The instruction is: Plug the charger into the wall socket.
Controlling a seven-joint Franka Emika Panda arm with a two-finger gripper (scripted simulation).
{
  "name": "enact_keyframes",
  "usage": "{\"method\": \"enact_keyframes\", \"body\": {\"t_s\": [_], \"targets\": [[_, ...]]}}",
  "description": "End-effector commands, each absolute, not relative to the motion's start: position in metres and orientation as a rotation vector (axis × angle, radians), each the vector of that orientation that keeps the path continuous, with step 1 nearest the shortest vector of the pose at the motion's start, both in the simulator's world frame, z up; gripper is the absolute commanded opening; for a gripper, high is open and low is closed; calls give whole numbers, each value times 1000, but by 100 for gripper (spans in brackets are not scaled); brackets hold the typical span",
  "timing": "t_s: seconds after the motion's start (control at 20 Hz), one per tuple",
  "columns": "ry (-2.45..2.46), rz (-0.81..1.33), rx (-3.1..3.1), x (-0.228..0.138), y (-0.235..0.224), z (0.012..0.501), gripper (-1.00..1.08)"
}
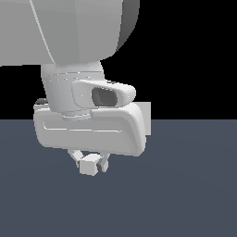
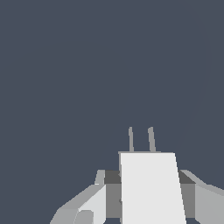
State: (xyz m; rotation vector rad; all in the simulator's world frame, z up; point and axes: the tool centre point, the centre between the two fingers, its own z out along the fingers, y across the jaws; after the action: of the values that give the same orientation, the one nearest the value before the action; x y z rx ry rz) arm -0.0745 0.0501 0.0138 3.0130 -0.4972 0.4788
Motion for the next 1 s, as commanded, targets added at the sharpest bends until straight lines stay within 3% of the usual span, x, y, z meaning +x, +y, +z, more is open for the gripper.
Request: {"method": "enact_keyframes", "body": {"t_s": [0.0,0.95], "targets": [[-481,481,3017,-73,46,16,-100],[-169,499,3076,-52,-7,58,-100]]}}
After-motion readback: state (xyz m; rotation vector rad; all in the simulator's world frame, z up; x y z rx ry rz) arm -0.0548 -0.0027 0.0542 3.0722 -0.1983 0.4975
